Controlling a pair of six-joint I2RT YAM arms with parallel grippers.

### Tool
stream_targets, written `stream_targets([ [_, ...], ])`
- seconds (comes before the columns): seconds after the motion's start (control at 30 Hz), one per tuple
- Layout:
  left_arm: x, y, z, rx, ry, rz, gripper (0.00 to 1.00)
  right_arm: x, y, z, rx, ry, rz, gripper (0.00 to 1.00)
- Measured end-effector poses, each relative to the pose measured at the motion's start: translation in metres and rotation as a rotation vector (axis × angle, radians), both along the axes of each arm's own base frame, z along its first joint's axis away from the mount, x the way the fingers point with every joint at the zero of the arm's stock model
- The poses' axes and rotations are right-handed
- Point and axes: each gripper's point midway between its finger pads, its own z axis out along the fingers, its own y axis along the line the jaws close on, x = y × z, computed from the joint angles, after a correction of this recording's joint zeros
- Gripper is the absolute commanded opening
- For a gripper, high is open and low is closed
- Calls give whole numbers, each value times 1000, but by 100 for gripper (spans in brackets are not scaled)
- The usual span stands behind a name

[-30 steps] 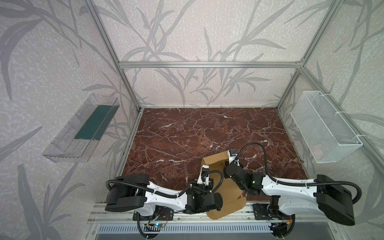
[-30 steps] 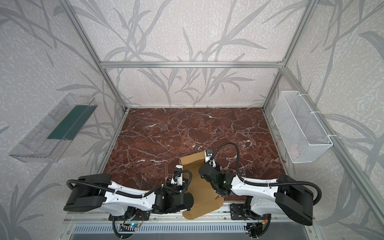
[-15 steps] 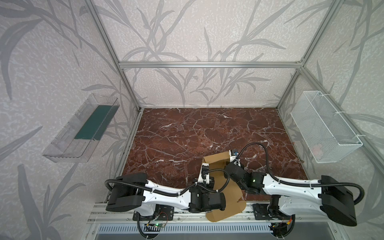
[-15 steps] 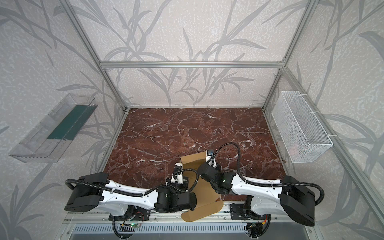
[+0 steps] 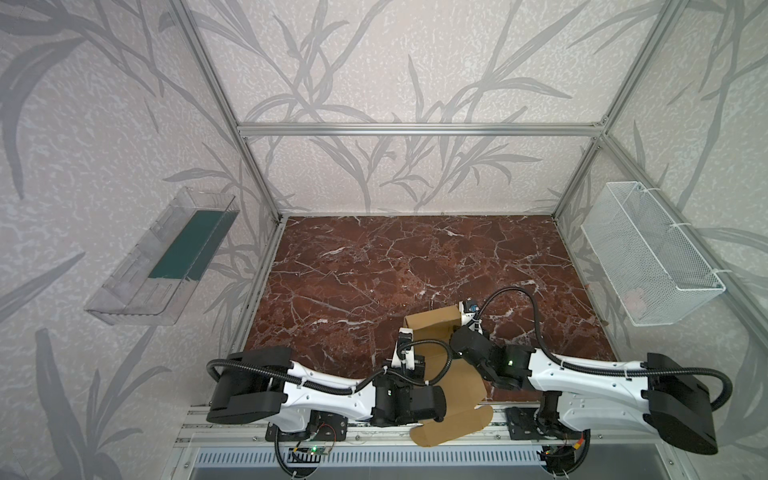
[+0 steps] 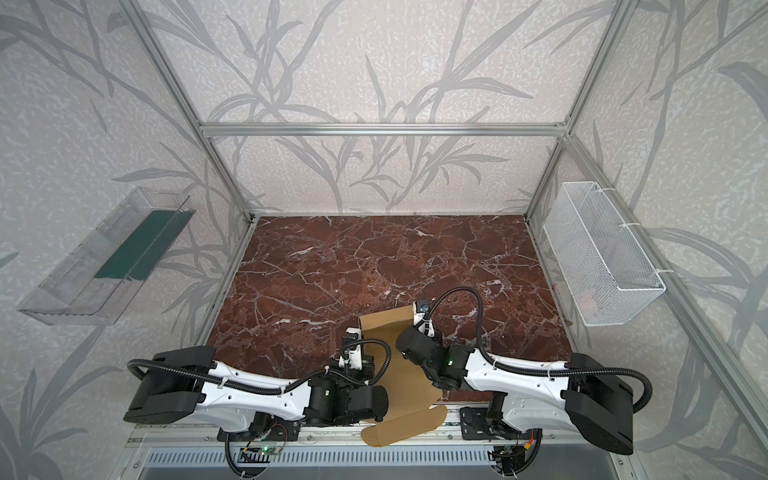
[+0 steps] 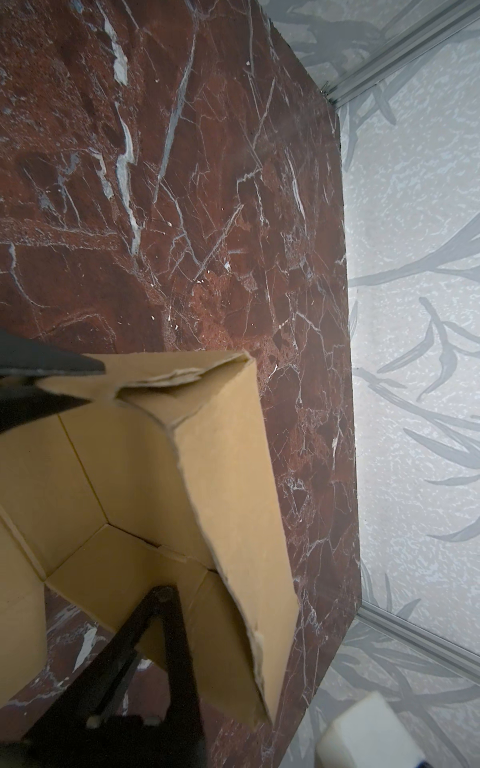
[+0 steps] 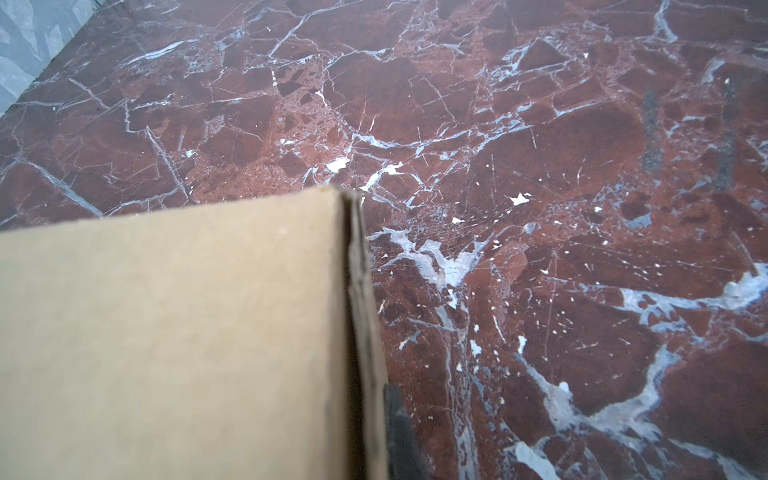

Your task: Fold the paper box

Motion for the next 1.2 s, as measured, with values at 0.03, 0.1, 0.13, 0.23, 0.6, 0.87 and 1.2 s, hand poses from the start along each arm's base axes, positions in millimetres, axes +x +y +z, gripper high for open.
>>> stream_targets([
  [0.03,0,0,0,-6,-1,-3,0,0,0,0,0,0,1,0],
  [0.1,0,-2,1,-12,-2,-11,0,0,0,0,-1,0,1,0],
  [0.13,0,-3,2,-15,-3,-14,0,0,-1,0,-3,0,1,0],
  [0.23,0,-6,3,-16,-3,-20,5,0,-1,0,-6,0,-2,0],
  [0.6,1,-9,0,-49,6,-41,25,-1,-5,6,2,-8,-5,0],
  [0.87,0,-3,-4,-94,22,-74,41,-1,-6,18,39,-28,-5,0],
  [1.2,3,15,-14,-129,32,-147,45,-3,-8,24,47,-35,0,0],
])
